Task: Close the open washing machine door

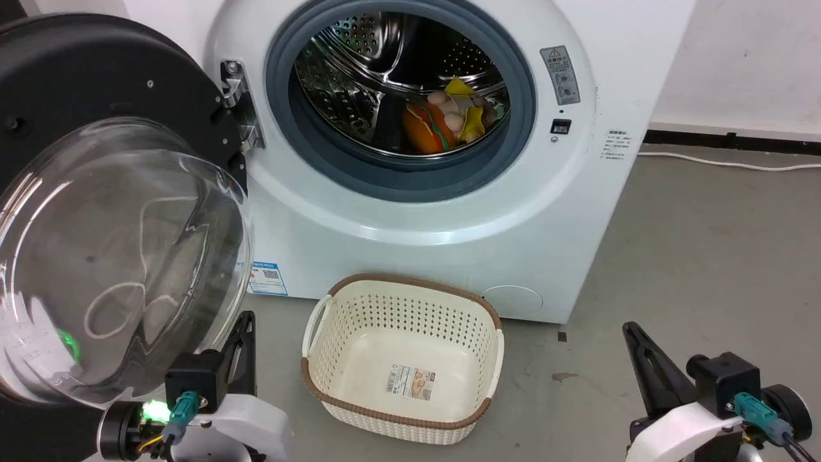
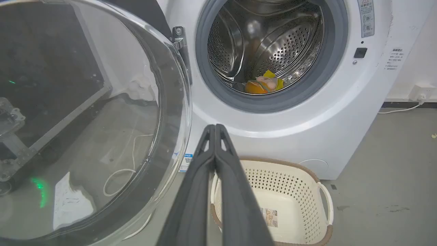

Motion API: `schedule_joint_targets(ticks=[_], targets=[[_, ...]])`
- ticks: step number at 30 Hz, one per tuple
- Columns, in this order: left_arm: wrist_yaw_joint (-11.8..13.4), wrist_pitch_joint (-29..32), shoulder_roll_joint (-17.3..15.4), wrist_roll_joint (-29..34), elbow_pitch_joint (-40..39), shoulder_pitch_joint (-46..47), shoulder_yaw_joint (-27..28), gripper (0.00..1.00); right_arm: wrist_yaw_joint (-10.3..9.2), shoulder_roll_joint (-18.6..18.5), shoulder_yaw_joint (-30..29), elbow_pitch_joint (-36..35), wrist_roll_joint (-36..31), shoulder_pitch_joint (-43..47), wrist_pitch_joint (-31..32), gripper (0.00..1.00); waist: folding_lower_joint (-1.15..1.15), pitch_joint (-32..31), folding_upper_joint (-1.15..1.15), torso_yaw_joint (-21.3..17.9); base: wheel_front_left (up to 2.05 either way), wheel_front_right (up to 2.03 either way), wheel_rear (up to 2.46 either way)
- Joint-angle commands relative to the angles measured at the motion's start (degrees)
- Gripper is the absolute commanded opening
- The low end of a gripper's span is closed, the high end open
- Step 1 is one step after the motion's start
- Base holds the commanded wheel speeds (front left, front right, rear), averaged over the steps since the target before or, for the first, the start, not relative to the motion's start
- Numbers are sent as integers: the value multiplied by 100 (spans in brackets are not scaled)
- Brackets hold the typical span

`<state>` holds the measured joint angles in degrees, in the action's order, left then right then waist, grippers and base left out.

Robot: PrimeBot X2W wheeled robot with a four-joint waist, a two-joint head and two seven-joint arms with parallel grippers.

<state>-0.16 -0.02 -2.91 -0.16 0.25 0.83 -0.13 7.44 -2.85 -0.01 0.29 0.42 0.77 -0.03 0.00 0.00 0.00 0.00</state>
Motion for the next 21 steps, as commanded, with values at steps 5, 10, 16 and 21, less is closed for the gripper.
schedule_joint_targets(ticks=[5, 10, 16, 21], targets=[[16, 2, 3, 16, -25, -83, 13, 0, 5, -3, 1, -29, -42, -77, 3, 0, 0, 0, 0, 0, 0, 0, 0], [16, 2, 3, 16, -25, -83, 13, 0, 5, -3, 1, -29, -42, -77, 3, 0, 0, 0, 0, 0, 0, 0, 0], [16, 2, 3, 16, -25, -83, 13, 0, 5, -3, 1, -29, -42, -77, 3, 0, 0, 0, 0, 0, 0, 0, 0], [16, 2, 3, 16, -25, -83, 13, 0, 5, -3, 1, -29, -42, -77, 3, 0, 0, 0, 0, 0, 0, 0, 0]])
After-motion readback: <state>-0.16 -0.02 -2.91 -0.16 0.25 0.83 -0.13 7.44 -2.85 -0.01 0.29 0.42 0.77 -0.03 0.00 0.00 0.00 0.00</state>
